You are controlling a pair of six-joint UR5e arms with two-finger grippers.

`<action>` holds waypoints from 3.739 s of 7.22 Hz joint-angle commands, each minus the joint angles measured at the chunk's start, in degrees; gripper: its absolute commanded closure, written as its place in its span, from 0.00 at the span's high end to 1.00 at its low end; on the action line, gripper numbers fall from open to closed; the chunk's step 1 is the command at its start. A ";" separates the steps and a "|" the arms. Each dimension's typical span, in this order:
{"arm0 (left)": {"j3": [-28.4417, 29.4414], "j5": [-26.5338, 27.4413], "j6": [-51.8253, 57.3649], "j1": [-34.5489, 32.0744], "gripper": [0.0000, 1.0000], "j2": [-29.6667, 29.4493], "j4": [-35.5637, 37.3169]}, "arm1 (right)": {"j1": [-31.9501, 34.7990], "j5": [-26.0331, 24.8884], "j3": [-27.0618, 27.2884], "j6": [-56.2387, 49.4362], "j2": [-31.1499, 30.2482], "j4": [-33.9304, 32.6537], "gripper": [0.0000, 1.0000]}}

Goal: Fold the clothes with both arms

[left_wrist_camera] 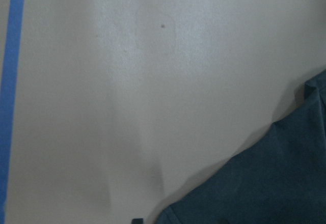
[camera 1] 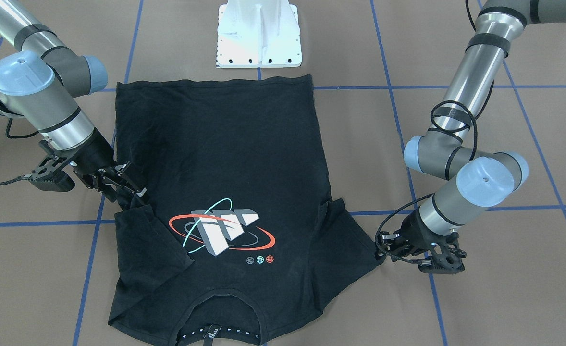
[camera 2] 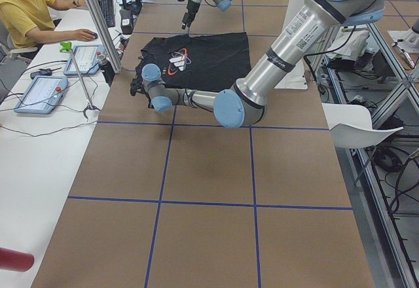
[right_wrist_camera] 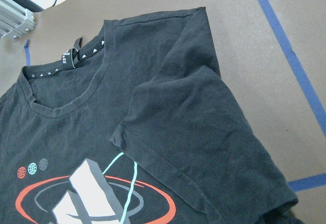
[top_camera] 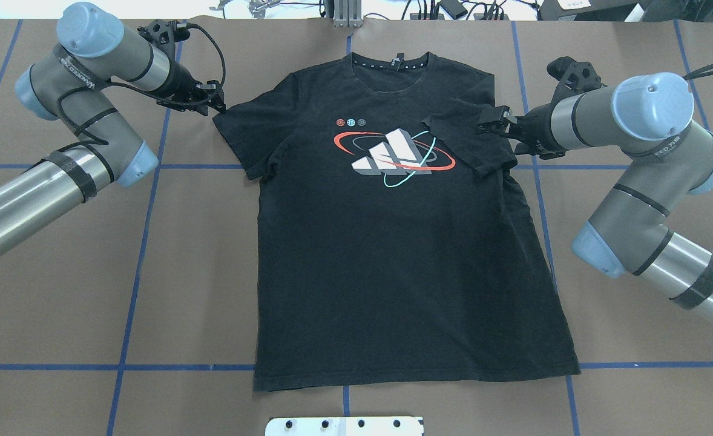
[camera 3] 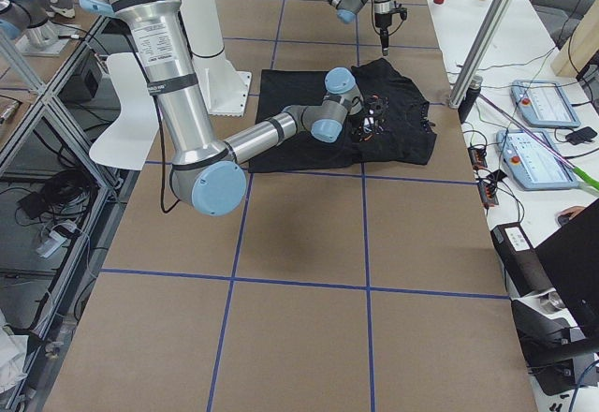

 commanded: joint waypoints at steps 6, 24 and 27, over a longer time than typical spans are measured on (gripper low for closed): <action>0.14 1.72 0.41 0.83 0.48 0.47 -0.01 | -0.09 -0.01 0.27 0.09 -0.02 0.00 1.00; -15.07 -3.04 -18.36 3.79 0.00 -3.29 8.96 | 0.17 0.69 0.89 -0.61 -0.46 0.00 1.00; -6.83 2.24 -22.52 6.80 0.00 -11.11 8.87 | 0.17 0.69 0.80 -0.62 -1.08 0.00 1.00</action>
